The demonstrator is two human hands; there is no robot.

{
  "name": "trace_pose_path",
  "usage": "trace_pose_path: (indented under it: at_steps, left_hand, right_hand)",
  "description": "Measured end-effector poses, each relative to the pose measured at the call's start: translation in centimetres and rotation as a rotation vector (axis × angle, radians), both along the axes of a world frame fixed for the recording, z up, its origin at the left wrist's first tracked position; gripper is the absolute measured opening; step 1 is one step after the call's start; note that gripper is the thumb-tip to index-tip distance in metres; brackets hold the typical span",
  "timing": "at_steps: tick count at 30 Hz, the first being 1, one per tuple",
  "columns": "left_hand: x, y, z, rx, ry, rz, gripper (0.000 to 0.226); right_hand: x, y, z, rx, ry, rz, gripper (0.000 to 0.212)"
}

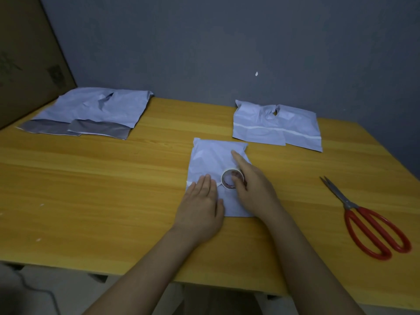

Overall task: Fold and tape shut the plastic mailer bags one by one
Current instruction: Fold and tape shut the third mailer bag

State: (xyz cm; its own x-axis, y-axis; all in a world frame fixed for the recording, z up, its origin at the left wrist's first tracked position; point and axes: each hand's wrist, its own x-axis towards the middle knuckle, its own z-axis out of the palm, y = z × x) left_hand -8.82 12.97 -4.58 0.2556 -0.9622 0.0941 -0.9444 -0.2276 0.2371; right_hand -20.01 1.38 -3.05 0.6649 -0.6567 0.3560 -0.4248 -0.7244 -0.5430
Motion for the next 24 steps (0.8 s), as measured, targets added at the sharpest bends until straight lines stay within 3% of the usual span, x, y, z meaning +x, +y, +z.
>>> trace_pose_path:
  at_steps: [3, 9, 17, 24]
  left_hand:
    - [0.02, 0.01, 0.1, 0.015, 0.007, 0.005, 0.074]
    - [-0.1, 0.29, 0.33, 0.049, -0.025, 0.04, 0.075]
    - [-0.08, 0.27, 0.3, 0.06, -0.024, 0.051, 0.067]
    - [0.01, 0.05, -0.1, 0.074, -0.009, 0.068, 0.079]
  right_hand:
    - [-0.28, -0.38, -0.18, 0.058, -0.023, -0.055, 0.033]
    - [-0.55, -0.55, -0.15, 0.08, -0.071, -0.069, 0.005]
    - [-0.52, -0.03, -0.19, -0.098, 0.0, -0.135, 0.024]
    - [-0.68, -0.1, -0.31, -0.116, 0.005, -0.12, 0.028]
